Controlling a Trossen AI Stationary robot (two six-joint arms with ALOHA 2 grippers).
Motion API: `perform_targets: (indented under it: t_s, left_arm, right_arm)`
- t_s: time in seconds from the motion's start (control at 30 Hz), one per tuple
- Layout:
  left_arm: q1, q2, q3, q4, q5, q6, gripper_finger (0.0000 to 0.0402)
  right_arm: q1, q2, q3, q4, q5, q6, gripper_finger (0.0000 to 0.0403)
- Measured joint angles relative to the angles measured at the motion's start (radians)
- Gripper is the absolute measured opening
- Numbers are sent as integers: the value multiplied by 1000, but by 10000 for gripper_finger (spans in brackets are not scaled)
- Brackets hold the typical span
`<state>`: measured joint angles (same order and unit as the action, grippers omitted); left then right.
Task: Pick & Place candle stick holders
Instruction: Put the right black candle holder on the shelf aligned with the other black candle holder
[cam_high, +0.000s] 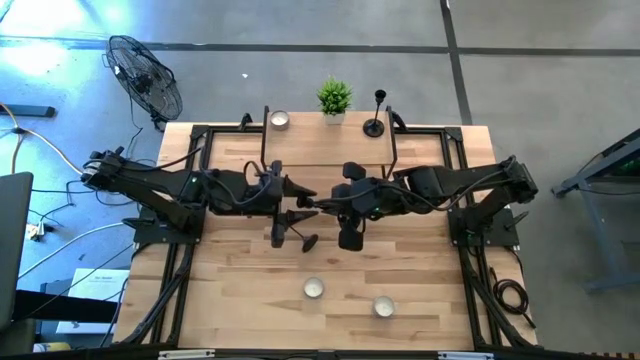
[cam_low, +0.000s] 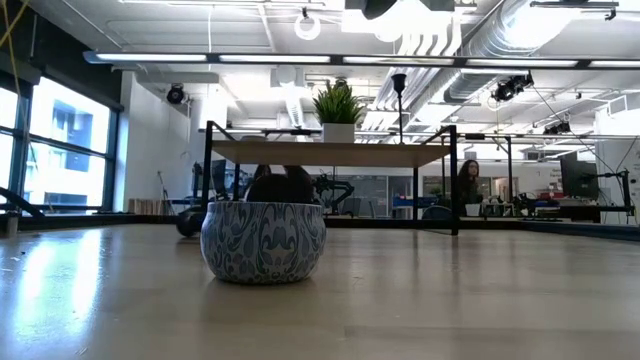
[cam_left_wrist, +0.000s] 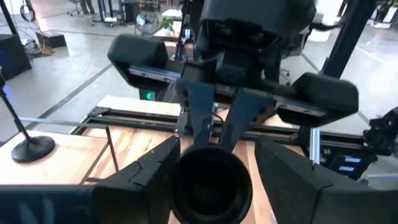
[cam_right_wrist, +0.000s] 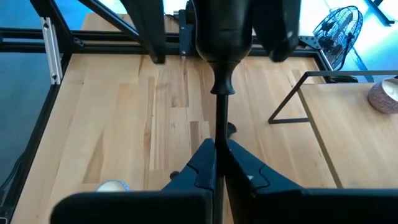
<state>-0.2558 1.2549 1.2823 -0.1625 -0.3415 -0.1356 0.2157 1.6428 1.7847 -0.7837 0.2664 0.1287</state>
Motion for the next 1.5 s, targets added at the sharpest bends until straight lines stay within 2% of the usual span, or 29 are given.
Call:
perform_targets:
  t_s: [0.3,0.4,0.63,0.77,1.03,1.33,1.4,1.5]
  left_arm:
    - [-14,-7,0,80,34,69,218]
    - [-18,-15,0,121,45,107,218]
    - [-42,-56,0,90,21,111,219]
    - [-42,-76,0,13,13,82,219]
    - [-40,-110,0,-164,-85,52,219]
    - [-40,-185,1,-309,-174,37,219]
    - [-40,-209,-1,-366,-206,13,219]
    - [-40,-255,-1,-408,-268,-12,219]
  right_arm:
    - [1,-1,1,-9,6,-8,6]
    - [1,-14,1,-79,48,8,5]
    - [5,-99,1,-210,167,77,6]
    - [34,-176,1,-265,245,102,5]
    - [113,-359,1,-312,481,146,5]
    - [129,-461,1,-253,805,-4,5]
    - [129,-473,1,-211,829,-55,5]
    - [129,-484,1,-135,780,-144,5]
